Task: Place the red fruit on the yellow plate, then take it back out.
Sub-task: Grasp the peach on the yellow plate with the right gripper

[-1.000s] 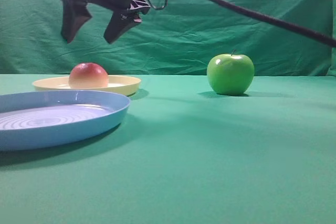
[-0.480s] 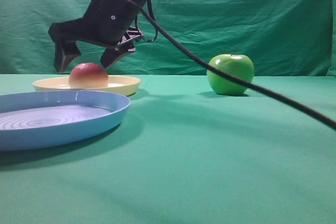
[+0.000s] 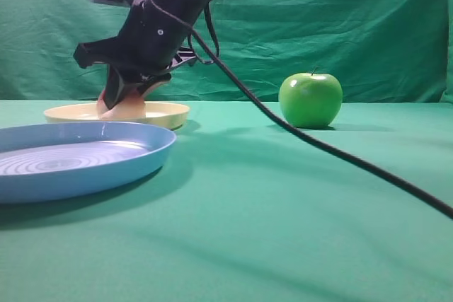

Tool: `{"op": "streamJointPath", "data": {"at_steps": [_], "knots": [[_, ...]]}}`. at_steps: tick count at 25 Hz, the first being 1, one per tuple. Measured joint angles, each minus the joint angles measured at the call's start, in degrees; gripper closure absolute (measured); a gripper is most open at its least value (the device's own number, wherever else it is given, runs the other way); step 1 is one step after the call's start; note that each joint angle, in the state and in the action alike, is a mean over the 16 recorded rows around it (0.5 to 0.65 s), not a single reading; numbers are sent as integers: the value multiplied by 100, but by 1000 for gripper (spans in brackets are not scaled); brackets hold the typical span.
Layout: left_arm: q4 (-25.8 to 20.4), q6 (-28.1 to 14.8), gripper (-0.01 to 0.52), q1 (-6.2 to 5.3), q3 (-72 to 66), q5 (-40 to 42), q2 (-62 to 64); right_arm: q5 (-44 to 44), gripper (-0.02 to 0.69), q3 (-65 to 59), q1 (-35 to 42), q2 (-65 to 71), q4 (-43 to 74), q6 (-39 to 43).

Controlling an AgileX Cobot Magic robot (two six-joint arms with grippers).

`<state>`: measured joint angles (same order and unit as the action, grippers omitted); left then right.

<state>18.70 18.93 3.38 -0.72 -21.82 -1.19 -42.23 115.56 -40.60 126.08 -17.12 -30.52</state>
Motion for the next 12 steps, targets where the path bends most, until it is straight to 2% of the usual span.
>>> {"op": "streamJointPath", "data": {"at_steps": [7, 12], "knots": [[0, -4, 514, 0, 0, 0, 0, -1080, 491, -112, 469, -1360, 362, 479], [0, -8, 514, 0, 0, 0, 0, -1593, 499, -624, 941, -2421, 641, 915]]}}
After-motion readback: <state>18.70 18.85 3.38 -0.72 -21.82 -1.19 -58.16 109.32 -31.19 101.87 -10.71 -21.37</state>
